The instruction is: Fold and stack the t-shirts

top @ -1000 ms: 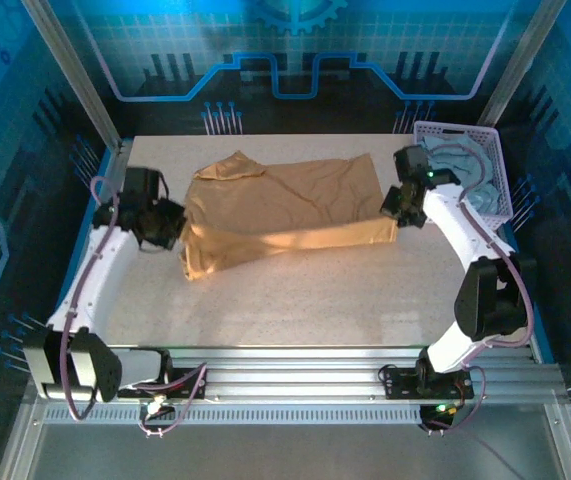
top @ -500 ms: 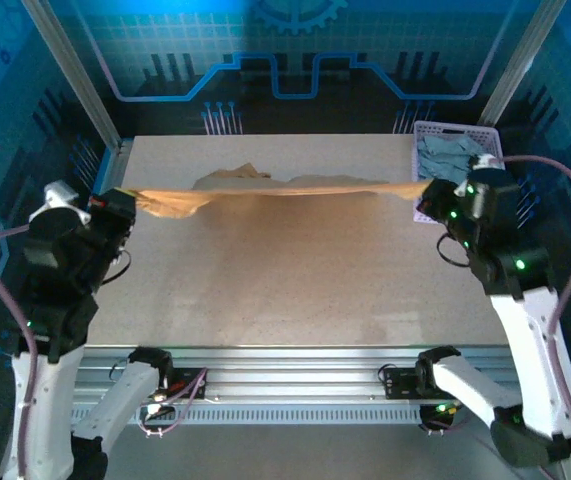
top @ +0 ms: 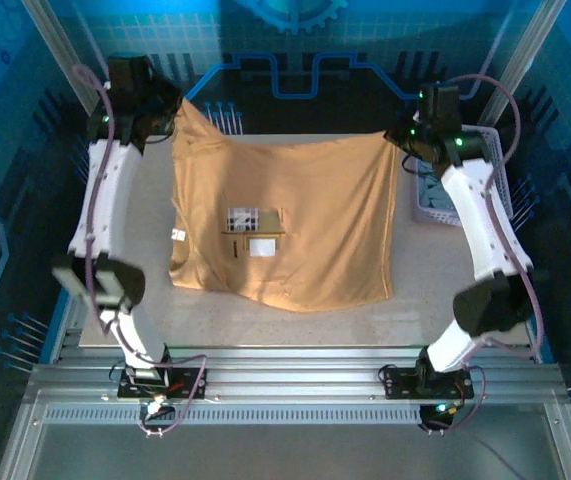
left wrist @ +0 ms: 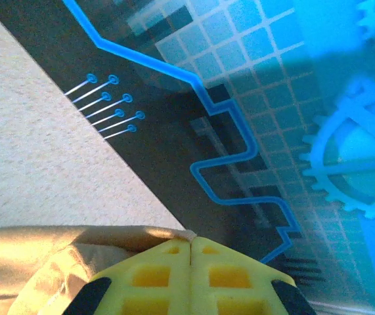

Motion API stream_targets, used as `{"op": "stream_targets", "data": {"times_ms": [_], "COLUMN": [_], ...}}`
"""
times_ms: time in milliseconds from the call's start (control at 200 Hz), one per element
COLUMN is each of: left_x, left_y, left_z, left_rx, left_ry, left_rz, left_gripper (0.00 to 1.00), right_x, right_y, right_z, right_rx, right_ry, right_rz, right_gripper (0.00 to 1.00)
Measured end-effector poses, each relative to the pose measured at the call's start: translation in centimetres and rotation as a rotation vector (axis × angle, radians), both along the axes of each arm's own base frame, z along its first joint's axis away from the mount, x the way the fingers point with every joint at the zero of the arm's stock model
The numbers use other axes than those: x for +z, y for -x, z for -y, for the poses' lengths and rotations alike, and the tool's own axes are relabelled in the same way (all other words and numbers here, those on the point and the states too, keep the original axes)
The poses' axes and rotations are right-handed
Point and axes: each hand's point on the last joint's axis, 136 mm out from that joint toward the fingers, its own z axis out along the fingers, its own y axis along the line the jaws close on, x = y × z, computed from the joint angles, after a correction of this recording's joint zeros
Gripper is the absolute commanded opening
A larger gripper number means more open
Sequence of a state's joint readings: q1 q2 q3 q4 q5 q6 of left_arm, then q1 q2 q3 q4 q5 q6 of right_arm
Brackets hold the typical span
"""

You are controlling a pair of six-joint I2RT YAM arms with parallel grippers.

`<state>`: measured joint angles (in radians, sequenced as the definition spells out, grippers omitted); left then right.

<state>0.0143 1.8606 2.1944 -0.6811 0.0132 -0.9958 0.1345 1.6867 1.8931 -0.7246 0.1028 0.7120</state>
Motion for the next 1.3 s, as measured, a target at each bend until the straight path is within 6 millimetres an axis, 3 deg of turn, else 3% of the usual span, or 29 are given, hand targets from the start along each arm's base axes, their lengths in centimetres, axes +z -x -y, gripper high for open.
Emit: {"op": "stream_targets", "data": {"times_ms": [60, 100, 165, 240, 350, 450, 520, 620, 675, 730, 800, 910, 1020, 1070, 1125, 1205, 1300], "left_x": [0.1, 1.2, 4.5, 9.3, 16.2, 21.1, 22.9, 22.6, 20.7, 17.7, 11.7, -0.9, -16.1, -22.2, -27.3, -31.6, -32.2], "left_y": [-2.3, -3.1, -3.1, -1.6, 3.1, 9.0, 13.0, 17.7, 19.7, 21.5, 23.3, 25.3, 27.7, 29.3, 31.3, 33.6, 34.3], "left_z": [-0.5, -0.8, -1.4, -1.8, -1.5, -0.5, -0.1, 0.3, 0.2, 0.1, 0.0, 0.8, 2.5, 3.4, 4.5, 6.0, 7.9], "left_rx": [-0.021, -0.031, -0.043, -0.055, -0.072, -0.098, -0.102, -0.093, -0.068, -0.036, -0.003, 0.01, -0.004, -0.01, -0.019, -0.044, -0.099], "left_ry": [0.02, 0.031, 0.052, 0.058, 0.057, 0.048, 0.041, 0.034, 0.034, 0.039, 0.052, 0.099, 0.159, 0.188, 0.232, 0.268, 0.29], "left_rz": [0.019, 0.056, 0.14, 0.261, 0.423, 0.536, 0.587, 0.598, 0.568, 0.512, 0.396, 0.15, -0.187, -0.34, -0.479, -0.615, -0.658], "left_gripper": [0.0, 0.0, 0.0, 0.0, 0.0, 0.0, 0.0, 0.0, 0.0, 0.0, 0.0, 0.0, 0.0, 0.0, 0.0, 0.0, 0.0], "right_x": [0.4, 1.4, 3.8, 7.8, 13.4, 15.7, 16.1, 14.4, 12.1, 9.1, 4.5, -4.1, -13.2, -16.3, -19.2, -21.5, -22.6], "right_y": [-2.2, -3.4, -4.5, -4.5, -3.3, -2.0, -1.4, -0.5, 0.2, 1.0, 2.3, 4.7, 7.4, 8.8, 10.1, 11.2, 11.8], "right_z": [0.4, 0.8, 1.6, 2.7, 4.1, 4.8, 4.7, 4.2, 4.0, 3.7, 3.0, 1.3, -0.4, -0.8, -0.7, -0.1, 1.0], "right_rx": [0.005, 0.008, 0.009, 0.009, 0.01, 0.012, 0.027, 0.045, 0.046, 0.047, 0.054, 0.08, 0.103, 0.105, 0.098, 0.071, 0.032], "right_ry": [-0.014, -0.025, -0.04, -0.056, -0.077, -0.099, -0.111, -0.125, -0.133, -0.138, -0.142, -0.147, -0.136, -0.128, -0.117, -0.089, -0.041], "right_rz": [0.015, 0.042, 0.103, 0.198, 0.334, 0.385, 0.394, 0.354, 0.3, 0.235, 0.141, -0.044, -0.259, -0.348, -0.435, -0.515, -0.564], "right_gripper": [0.0, 0.0, 0.0, 0.0, 0.0, 0.0, 0.0, 0.0, 0.0, 0.0, 0.0, 0.0, 0.0, 0.0, 0.0, 0.0, 0.0]}}
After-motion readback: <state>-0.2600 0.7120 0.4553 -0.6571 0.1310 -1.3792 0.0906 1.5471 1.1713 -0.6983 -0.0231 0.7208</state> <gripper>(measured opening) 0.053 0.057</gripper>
